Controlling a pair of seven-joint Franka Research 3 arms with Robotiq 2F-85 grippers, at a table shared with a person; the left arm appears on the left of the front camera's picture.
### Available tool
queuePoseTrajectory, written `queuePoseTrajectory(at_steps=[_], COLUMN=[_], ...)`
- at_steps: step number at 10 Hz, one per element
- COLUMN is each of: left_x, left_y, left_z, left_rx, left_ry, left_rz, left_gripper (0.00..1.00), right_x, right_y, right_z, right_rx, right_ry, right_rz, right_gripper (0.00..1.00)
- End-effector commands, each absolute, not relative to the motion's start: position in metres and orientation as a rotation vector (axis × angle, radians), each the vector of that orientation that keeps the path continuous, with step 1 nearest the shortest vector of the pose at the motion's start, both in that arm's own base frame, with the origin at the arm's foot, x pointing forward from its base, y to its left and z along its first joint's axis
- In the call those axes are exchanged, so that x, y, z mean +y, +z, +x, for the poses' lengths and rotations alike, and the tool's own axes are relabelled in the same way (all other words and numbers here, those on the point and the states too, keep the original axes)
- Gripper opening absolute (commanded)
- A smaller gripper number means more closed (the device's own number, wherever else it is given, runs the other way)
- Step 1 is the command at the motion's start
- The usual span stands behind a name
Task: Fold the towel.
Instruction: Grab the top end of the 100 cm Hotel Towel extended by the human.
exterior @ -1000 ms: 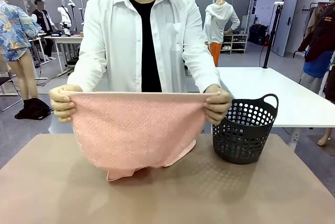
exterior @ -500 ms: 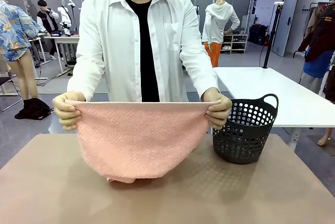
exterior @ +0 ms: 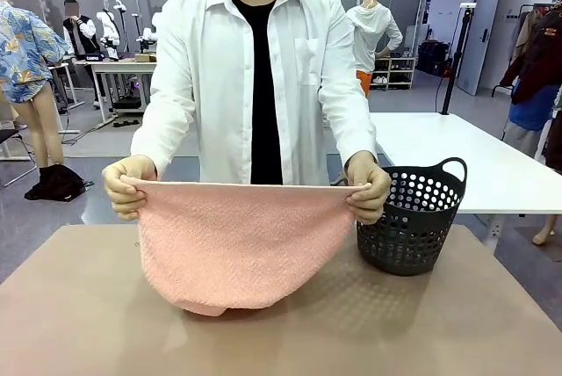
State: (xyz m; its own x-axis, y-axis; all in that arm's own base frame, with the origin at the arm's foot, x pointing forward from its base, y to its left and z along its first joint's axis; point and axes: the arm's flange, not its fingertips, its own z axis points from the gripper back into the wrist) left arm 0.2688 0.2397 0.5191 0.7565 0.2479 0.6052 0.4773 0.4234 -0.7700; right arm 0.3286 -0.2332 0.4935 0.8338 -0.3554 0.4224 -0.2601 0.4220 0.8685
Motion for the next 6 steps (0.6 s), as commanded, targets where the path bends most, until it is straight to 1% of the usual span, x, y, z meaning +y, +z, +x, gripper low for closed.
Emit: queuePoseTrajectory(at_steps=[1, 2, 3, 5, 6], left_x=[0.210, 0.188, 0.165, 0.113, 0.087], left_y=[0.583, 0.612, 0.636, 0.655, 0.657], left_z=[0.265, 0.265, 0.267, 0.273, 0.275], left_rx=[-0.729, -0.695, -0.650, -0.475, -0.440], left_ry=[-0.393, -0.527, -0.696, -0.975, -1.080], left_rz=[-0.993, -0.877, -0.801, -0.569, -0.486], left_gripper=[1.00, 1.00, 1.00, 1.00, 1.00], right_x=[-0.212, -0.193, -0.169, -0.112, -0.085], right_y=[0.562, 0.597, 0.623, 0.652, 0.658], right_z=[0.322, 0.322, 0.324, 0.332, 0.332], right_rx=[-0.726, -0.753, -0.764, -0.721, -0.706], right_ry=[0.210, 0.353, 0.489, 0.738, 0.857], right_rz=[0.992, 0.878, 0.769, 0.547, 0.473], right_gripper=[1.00, 1.00, 1.00, 1.00, 1.00])
